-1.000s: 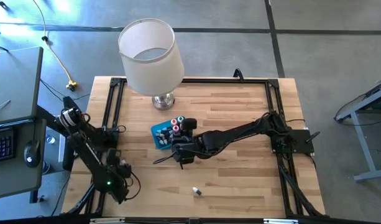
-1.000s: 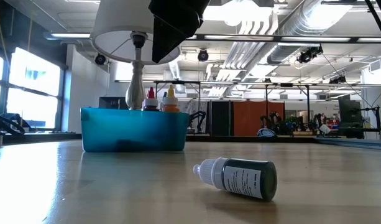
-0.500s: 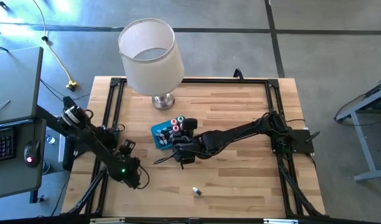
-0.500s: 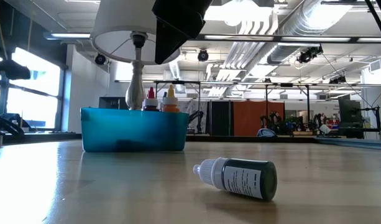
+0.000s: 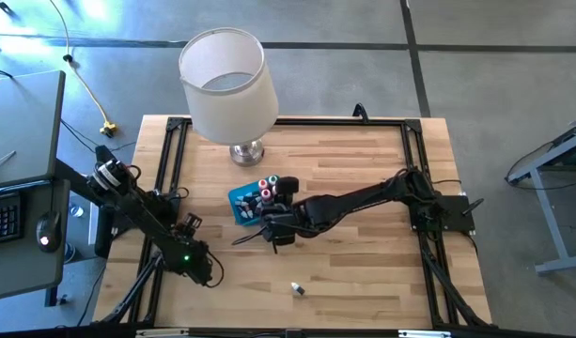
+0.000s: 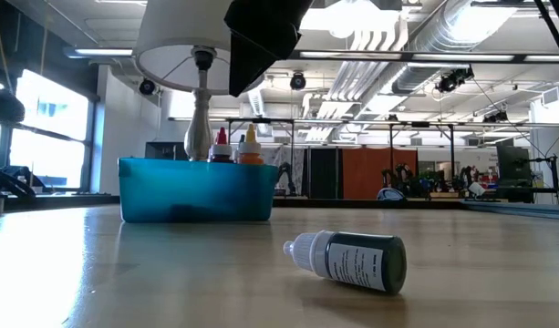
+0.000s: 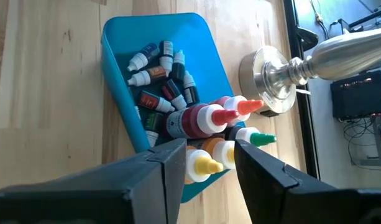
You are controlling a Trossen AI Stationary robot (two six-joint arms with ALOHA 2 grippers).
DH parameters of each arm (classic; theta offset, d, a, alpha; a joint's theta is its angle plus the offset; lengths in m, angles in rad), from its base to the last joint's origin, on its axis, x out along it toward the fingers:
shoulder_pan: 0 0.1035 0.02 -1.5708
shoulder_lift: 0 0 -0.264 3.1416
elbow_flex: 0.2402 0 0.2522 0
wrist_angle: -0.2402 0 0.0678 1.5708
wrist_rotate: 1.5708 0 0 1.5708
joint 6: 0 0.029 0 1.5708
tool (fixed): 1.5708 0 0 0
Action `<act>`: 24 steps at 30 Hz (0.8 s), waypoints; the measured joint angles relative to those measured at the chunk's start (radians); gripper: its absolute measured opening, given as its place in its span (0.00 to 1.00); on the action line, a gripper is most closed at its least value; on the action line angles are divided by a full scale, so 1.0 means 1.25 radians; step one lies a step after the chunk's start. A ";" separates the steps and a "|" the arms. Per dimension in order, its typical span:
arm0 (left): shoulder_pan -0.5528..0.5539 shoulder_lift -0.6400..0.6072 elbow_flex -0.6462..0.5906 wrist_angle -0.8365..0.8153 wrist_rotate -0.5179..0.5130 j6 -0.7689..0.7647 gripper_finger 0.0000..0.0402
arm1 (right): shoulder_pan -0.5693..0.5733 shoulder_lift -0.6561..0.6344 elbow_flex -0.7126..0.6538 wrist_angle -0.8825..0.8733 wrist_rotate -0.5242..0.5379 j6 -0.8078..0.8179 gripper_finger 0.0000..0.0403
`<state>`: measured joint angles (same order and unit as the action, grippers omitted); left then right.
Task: Pick & Place food coloring
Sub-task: Put the small purple food coloring bottle into the blue bin
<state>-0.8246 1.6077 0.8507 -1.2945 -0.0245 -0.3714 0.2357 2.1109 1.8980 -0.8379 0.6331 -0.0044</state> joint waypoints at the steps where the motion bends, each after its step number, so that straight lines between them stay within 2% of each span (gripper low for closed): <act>1: 0.000 0.000 0.005 0.007 0.023 -0.002 0.38 | 0.000 0.000 0.000 0.001 -0.001 0.000 0.32; 5: 0.000 0.000 0.024 0.045 0.078 -0.042 0.38 | -0.004 0.000 -0.013 0.001 0.001 0.000 0.32; 13: 0.001 0.000 0.073 0.056 0.049 -0.152 0.38 | -0.015 0.000 -0.013 -0.002 -0.015 0.004 0.32; 20: 0.000 0.000 0.055 0.061 0.047 -0.414 0.38 | -0.014 0.000 -0.013 0.000 -0.053 0.006 0.32; 24: 0.000 0.000 0.052 0.090 0.006 -0.508 0.38 | -0.013 0.000 -0.013 0.000 -0.072 0.006 0.32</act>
<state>-0.8246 1.6073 0.9154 -1.1817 -0.0168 -1.0059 0.2199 2.1109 1.8816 -0.8375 0.5427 0.0033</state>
